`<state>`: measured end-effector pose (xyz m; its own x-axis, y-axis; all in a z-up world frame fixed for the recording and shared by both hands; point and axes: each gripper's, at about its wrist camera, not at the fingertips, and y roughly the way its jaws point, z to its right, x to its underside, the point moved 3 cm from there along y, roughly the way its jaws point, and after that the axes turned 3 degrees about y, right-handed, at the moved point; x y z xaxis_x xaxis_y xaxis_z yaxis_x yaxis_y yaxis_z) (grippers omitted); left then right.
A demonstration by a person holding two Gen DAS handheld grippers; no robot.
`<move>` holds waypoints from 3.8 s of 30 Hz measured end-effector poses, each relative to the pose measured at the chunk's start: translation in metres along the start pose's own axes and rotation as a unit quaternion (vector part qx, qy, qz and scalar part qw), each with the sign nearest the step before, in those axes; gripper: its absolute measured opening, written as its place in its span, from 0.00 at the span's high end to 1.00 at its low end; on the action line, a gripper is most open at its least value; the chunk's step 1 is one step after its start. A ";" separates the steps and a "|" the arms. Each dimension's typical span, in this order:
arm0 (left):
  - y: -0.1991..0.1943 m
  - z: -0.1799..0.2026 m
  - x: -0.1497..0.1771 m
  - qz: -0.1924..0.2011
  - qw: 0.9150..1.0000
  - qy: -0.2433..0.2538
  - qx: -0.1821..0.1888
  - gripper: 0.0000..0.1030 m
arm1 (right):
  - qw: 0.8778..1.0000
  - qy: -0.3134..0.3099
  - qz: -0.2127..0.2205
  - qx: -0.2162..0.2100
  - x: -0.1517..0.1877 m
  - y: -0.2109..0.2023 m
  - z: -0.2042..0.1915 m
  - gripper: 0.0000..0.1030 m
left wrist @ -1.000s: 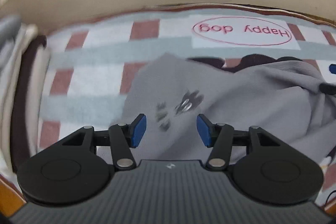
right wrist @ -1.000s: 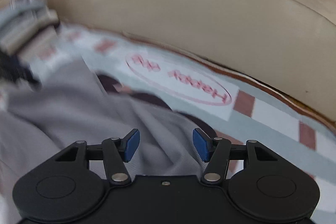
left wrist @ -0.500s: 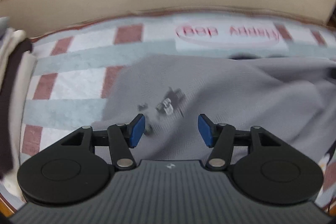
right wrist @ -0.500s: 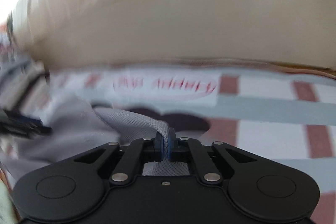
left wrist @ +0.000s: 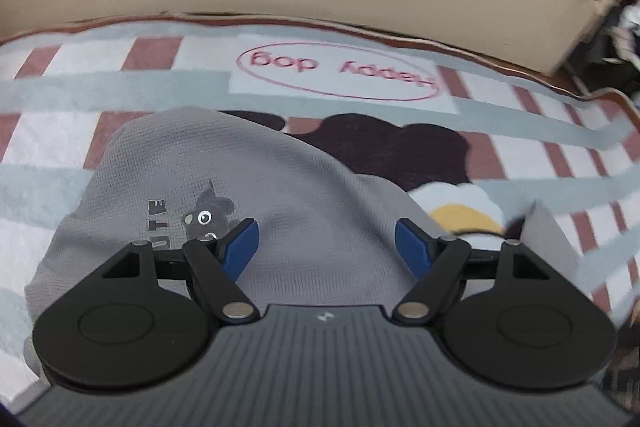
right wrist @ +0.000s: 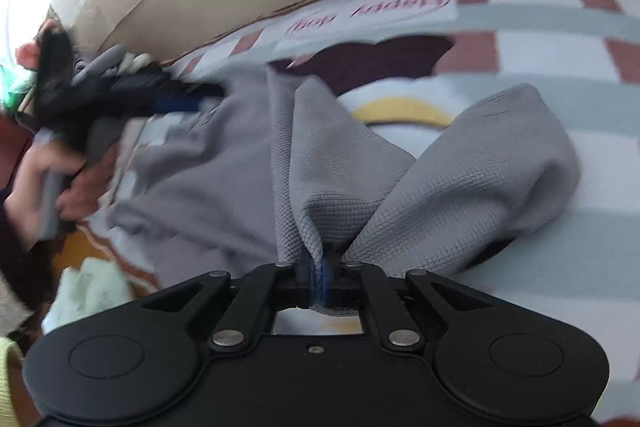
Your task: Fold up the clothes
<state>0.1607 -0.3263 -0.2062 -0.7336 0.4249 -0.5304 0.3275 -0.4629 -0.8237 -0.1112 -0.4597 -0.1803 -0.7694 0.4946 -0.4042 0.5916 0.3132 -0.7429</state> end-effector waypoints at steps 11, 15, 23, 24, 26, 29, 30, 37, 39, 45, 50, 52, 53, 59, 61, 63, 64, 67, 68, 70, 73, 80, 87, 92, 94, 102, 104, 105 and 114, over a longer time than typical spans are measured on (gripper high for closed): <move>0.039 0.007 0.014 0.012 1.000 -0.014 -0.009 0.98 | 0.998 -0.054 -0.037 0.010 0.006 0.003 -0.028 0.93; 0.008 0.002 0.033 0.046 0.998 -0.014 -0.030 0.98 | 0.997 -0.068 -0.011 0.028 0.001 -0.009 -0.031 0.82; -0.001 -0.023 0.050 0.045 0.998 -0.043 -0.011 0.97 | 0.992 -0.109 0.035 0.044 -0.015 -0.024 -0.039 0.54; -0.001 -0.027 0.052 0.042 0.998 -0.049 -0.005 0.97 | 0.989 -0.134 0.029 0.063 -0.017 -0.020 -0.043 0.54; 0.001 -0.035 0.054 0.036 0.997 -0.060 0.008 0.97 | 0.982 -0.163 0.028 0.089 -0.023 -0.014 -0.049 0.54; -0.001 -0.040 0.054 0.032 0.997 -0.067 0.025 0.97 | 0.983 -0.159 0.027 0.082 -0.038 -0.003 -0.054 0.54; -0.003 -0.040 0.055 0.034 0.997 -0.063 0.025 0.97 | 0.983 -0.162 0.025 0.077 -0.043 0.002 -0.057 0.54; -0.038 -0.031 0.063 0.064 0.998 -0.009 0.016 0.98 | 0.984 -0.172 0.024 0.049 -0.102 0.043 -0.069 0.53; -0.052 -0.032 0.067 0.077 0.997 0.008 0.012 0.98 | 0.989 -0.140 0.020 0.045 -0.123 0.060 -0.065 0.53; -0.085 -0.040 0.087 0.091 0.993 0.071 0.008 0.98 | 0.999 -0.034 0.017 -0.040 -0.152 0.101 -0.061 0.53; -0.066 -0.073 0.098 0.049 0.997 -0.001 0.051 0.98 | 0.990 0.027 -0.058 -0.125 -0.137 0.157 -0.078 0.44; -0.061 -0.083 0.103 0.040 0.997 -0.030 0.063 0.98 | 0.987 0.021 -0.092 -0.127 -0.125 0.178 -0.091 0.43; -0.060 -0.086 0.104 0.038 0.996 -0.041 0.069 0.98 | 0.988 0.005 -0.098 -0.119 -0.119 0.185 -0.097 0.44; -0.077 -0.071 0.109 0.041 0.997 0.003 0.061 0.98 | 0.991 0.025 0.024 -0.130 -0.105 0.149 -0.090 0.95; -0.098 -0.045 0.108 0.057 0.995 0.059 0.060 0.98 | 0.984 0.049 0.066 -0.156 -0.111 0.114 -0.083 0.95; -0.110 -0.028 0.105 0.063 0.992 0.084 0.070 0.98 | 0.982 0.036 0.111 -0.152 -0.119 0.074 -0.083 0.95; -0.111 -0.022 0.102 0.065 0.991 0.092 0.074 0.98 | 0.981 0.023 0.131 -0.142 -0.122 0.056 -0.083 0.95; -0.107 -0.006 0.092 0.065 0.988 0.124 0.072 0.97 | 0.976 0.003 0.190 -0.102 -0.134 0.001 -0.070 0.95; -0.105 -0.003 0.089 0.061 0.987 0.133 0.071 0.97 | 0.974 -0.005 0.213 -0.083 -0.136 -0.017 -0.065 0.95; -0.103 0.004 0.084 0.053 0.985 0.147 0.072 0.96 | 0.961 -0.005 0.265 -0.073 -0.137 -0.047 -0.051 0.95; -0.109 0.013 0.081 0.045 0.979 0.189 0.063 0.77 | 0.940 0.020 0.337 -0.055 -0.133 -0.089 -0.019 0.95; -0.105 -0.008 0.055 0.033 0.966 0.255 -0.028 0.54 | 0.909 0.078 0.399 0.090 -0.102 -0.116 0.064 0.95; -0.034 -0.070 -0.017 0.044 0.962 0.219 -0.155 0.50 | 0.909 0.141 0.391 0.026 -0.099 -0.114 0.105 0.95; 0.008 -0.095 -0.045 -0.021 0.994 0.078 -0.068 0.50 | 0.921 0.107 0.373 0.037 -0.101 -0.112 0.097 0.95; 0.025 -0.100 -0.049 -0.034 0.996 0.042 -0.071 0.47 | 0.927 0.110 0.355 0.043 -0.099 -0.109 0.099 0.95; 0.079 -0.109 -0.033 -0.100 0.993 -0.013 -0.059 0.29 | 0.942 0.107 0.311 0.069 -0.088 -0.097 0.105 0.95; 0.080 -0.107 -0.029 -0.109 0.993 -0.008 -0.053 0.44 | 0.943 0.113 0.306 0.066 -0.088 -0.093 0.110 0.95; 0.077 -0.103 -0.029 -0.105 0.993 0.011 -0.052 0.69 | 0.944 0.116 0.303 0.068 -0.088 -0.092 0.111 0.95; -0.032 -0.052 -0.013 0.054 0.993 0.097 -0.041 0.89 | 0.935 0.090 0.307 0.154 -0.086 -0.098 0.107 0.95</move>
<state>0.1907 -0.2770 -0.1830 -0.5654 0.5226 -0.6381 0.4511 -0.4518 -0.7697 -0.1289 -0.6200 -0.1299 -0.2374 0.6415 -0.7295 0.7902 -0.3092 -0.5291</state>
